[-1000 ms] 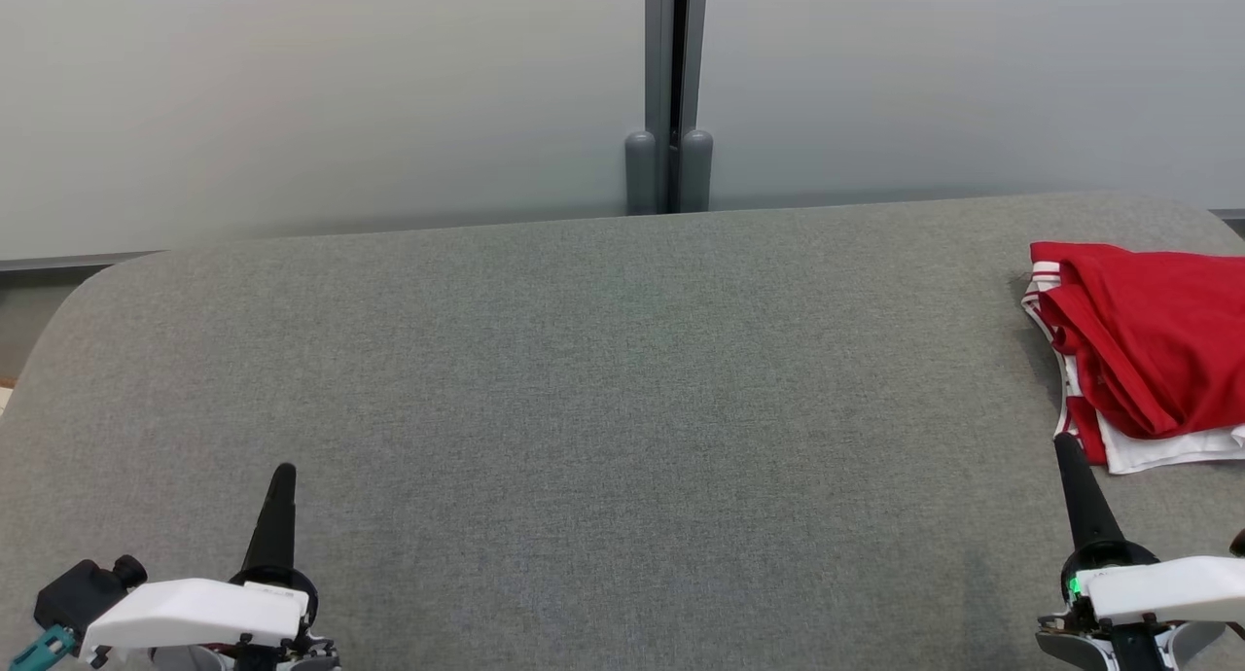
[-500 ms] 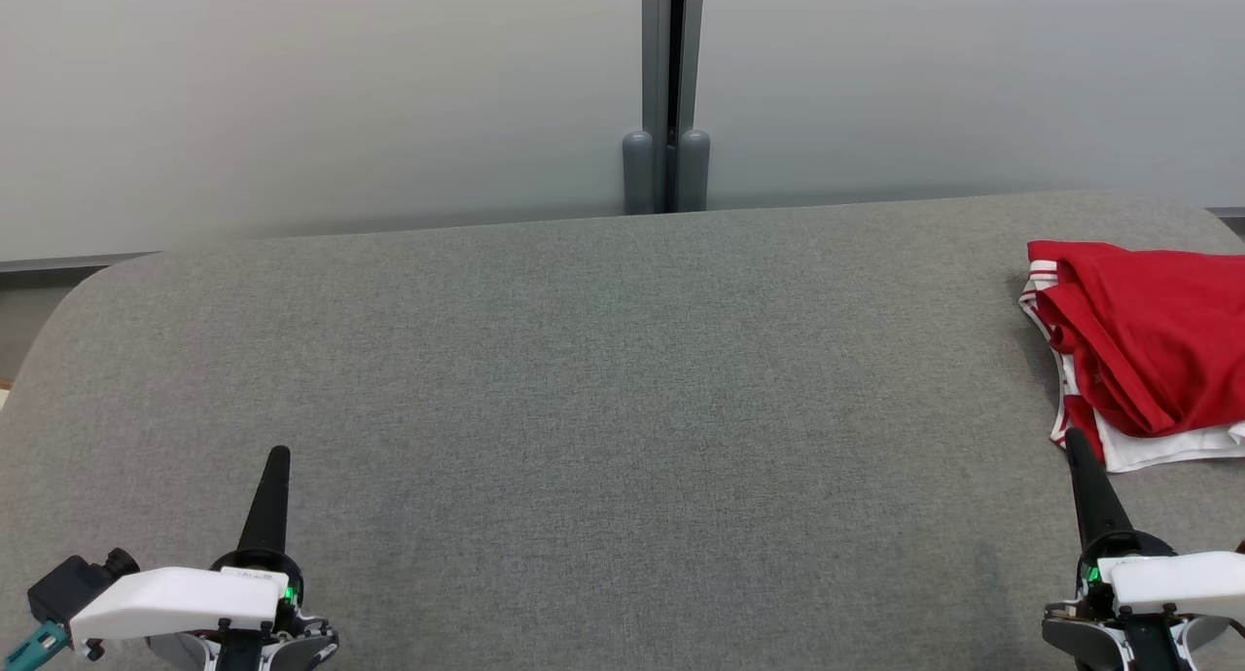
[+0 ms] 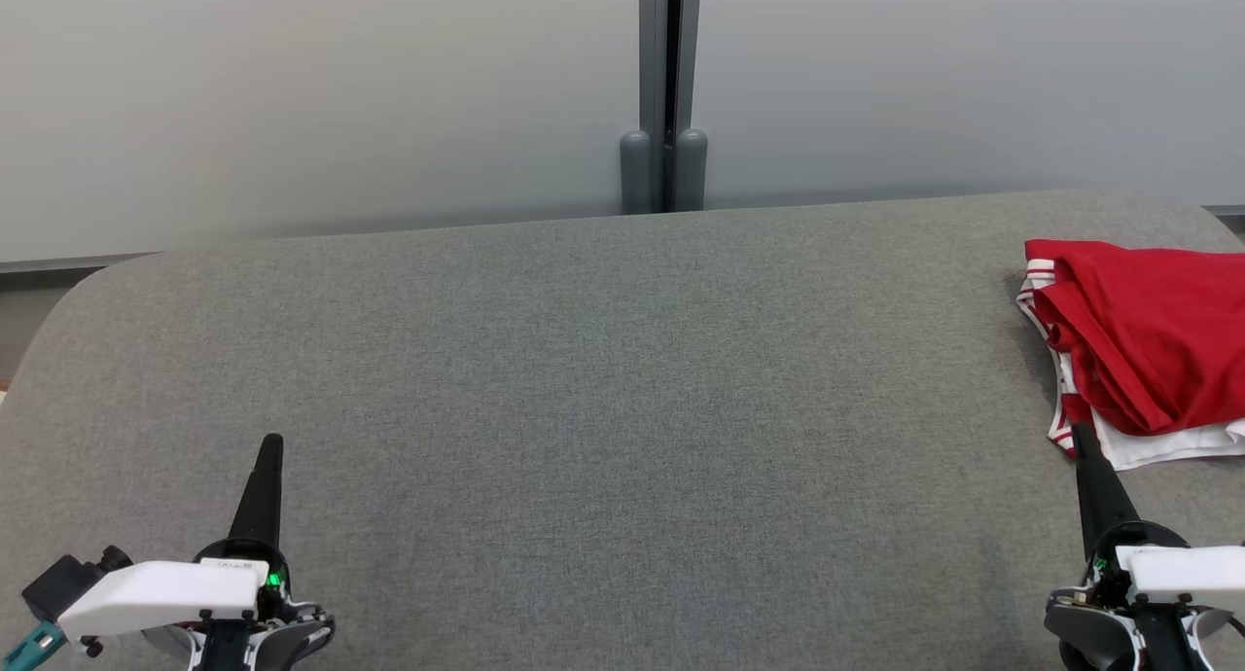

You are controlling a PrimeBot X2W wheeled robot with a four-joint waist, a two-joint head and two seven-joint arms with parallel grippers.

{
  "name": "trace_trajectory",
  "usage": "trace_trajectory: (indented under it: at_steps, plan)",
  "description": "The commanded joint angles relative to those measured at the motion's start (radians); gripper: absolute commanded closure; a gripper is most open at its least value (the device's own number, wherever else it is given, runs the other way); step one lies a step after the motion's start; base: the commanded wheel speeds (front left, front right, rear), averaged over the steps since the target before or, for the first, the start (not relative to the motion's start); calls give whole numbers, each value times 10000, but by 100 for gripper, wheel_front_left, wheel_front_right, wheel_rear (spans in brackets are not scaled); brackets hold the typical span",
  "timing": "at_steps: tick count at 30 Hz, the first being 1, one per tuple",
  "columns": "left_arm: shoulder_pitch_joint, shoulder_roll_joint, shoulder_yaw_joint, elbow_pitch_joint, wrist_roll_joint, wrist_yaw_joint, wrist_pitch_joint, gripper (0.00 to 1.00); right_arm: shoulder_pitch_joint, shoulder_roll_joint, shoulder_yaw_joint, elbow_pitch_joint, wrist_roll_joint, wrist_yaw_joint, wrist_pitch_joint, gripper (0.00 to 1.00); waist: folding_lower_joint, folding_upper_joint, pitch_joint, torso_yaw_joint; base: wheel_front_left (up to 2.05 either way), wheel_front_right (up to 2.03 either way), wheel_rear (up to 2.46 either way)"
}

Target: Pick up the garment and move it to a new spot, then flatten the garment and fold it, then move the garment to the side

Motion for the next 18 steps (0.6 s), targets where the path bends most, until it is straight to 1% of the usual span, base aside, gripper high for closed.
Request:
trace_trajectory:
  at_steps: [1, 18]
  plan:
    - [-205, 10, 106, -4, -251, -77, 40, 100, -197, -15, -68, 7, 250, 3, 70, 100, 0, 0, 1, -4, 0, 0, 0]
    - [-403, -140, 378, 133, -1278, -303, 312, 100, -388, 32, -208, 260, 1383, 2, 159, 100, 0, 0, 9, -42, 0, 0, 0]
